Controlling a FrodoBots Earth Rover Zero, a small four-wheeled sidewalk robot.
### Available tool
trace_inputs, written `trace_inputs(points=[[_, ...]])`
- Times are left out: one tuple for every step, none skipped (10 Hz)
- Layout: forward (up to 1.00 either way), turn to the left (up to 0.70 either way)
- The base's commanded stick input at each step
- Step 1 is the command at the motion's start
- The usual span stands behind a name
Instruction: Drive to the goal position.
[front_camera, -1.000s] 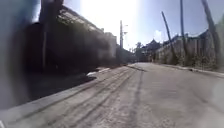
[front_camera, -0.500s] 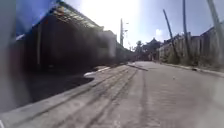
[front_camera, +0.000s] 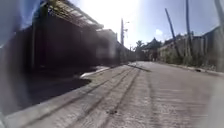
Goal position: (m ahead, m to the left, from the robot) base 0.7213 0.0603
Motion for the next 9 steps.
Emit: trace_inputs(points=[[0.85, -0.28], [0.85, -0.34], [0.85, -0.34], [0.85, -0.33], [0.85, -0.32], [0.85, -0.3], [0.85, -0.28], [0.85, -0.26], [0.85, -0.25]])
